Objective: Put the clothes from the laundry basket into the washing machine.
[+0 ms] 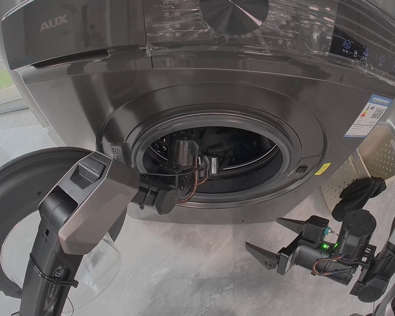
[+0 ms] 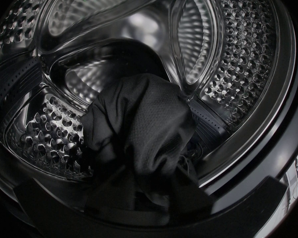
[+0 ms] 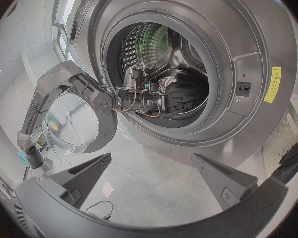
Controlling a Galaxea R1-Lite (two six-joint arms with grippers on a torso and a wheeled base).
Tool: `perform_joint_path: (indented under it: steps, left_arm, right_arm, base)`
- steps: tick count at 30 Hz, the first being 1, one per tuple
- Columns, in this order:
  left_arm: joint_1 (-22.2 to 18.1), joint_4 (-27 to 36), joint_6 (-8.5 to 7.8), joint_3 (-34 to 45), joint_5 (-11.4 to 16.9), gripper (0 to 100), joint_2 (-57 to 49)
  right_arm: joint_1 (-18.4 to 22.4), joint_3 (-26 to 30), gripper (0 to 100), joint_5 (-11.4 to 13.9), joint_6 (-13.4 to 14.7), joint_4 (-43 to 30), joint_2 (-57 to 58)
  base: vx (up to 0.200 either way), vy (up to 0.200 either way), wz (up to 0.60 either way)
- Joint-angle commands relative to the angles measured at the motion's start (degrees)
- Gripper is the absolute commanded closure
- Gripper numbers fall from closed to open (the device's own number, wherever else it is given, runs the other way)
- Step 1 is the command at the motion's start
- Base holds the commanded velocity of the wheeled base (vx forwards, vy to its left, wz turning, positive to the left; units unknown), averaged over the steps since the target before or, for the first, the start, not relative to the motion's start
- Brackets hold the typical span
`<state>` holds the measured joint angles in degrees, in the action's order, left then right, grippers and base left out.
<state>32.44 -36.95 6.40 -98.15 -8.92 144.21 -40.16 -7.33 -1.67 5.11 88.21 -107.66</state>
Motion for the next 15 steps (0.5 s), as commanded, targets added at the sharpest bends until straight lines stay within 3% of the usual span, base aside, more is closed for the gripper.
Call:
perform_joint_path:
  steps: [1, 5, 7, 15]
  left_arm:
    - [0.2, -0.7, 0.72, -5.4, -0.4, 100, 1.0]
    - [0.3, -3.1, 3.62, -13.2, -0.5, 100, 3.4]
    - [0.4, -4.4, 4.32, -16.4, -0.6, 100, 4.7]
    - [0.6, -7.4, 4.50, -16.4, -0.9, 100, 6.0]
  right_arm:
    - [0.0, -0.4, 0, 0.0, 0.1, 0.0, -0.2]
    - [-0.1, -1.0, 0, 0.0, 0.1, 0.0, -0.1]
    - [-0.1, -1.3, 0, 0.0, 0.2, 0.0, -0.1]
    - [-0.1, -1.3, 0, 0.1, 0.2, 0.0, -0.1]
  base:
    - [0.000, 0.000, 0.00]
    - [0.000, 0.000, 0.00]
    - [0.000, 0.000, 0.00]
    - [0.000, 0.000, 0.00]
